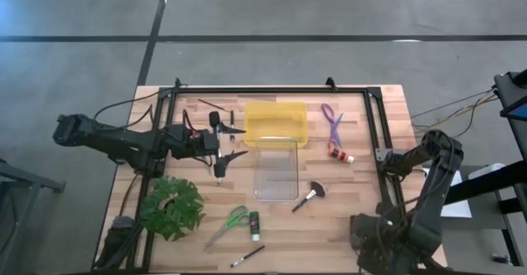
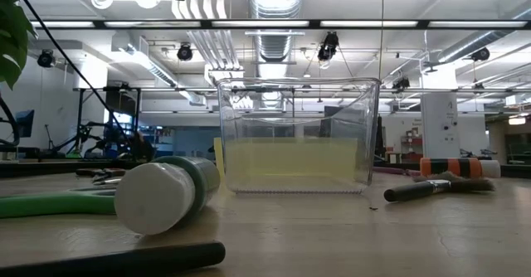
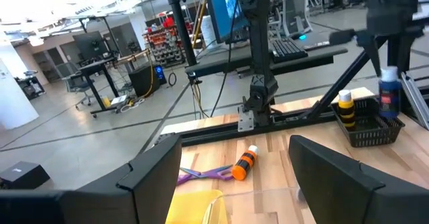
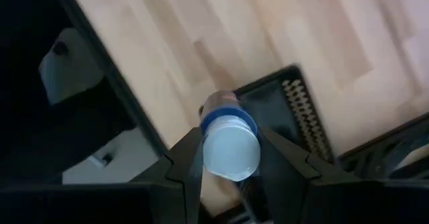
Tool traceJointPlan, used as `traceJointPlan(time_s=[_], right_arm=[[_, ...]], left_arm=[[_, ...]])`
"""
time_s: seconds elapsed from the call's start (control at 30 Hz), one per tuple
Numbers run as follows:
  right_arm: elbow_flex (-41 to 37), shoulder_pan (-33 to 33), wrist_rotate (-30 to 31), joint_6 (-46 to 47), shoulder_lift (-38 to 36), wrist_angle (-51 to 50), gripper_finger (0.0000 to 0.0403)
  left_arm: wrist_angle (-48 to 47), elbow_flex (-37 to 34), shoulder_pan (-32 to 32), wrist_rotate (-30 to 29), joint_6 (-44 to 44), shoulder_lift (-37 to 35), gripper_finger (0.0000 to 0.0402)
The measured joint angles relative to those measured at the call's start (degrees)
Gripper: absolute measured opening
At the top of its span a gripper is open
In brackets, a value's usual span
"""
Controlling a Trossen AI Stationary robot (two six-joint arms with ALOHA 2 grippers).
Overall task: Pick & Place Paint Supplies
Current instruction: Put the blue paint bottle into the black bin
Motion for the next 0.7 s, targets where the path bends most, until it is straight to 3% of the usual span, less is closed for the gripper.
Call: traceJointPlan(time_s=[0.37, 0.7], right_arm=[[-2.3, 6.93, 1.58, 14.37, 0.42, 1.11, 0.011], [-7.33, 8.23, -0.59, 17.8, -1.07, 1.85, 0.011]], left_arm=[[0.79, 0.0, 0.04, 0.02, 0.09, 0.0, 0.0286], [1.18, 0.0, 0.04, 0.04, -0.5, 0.0, 0.0286]])
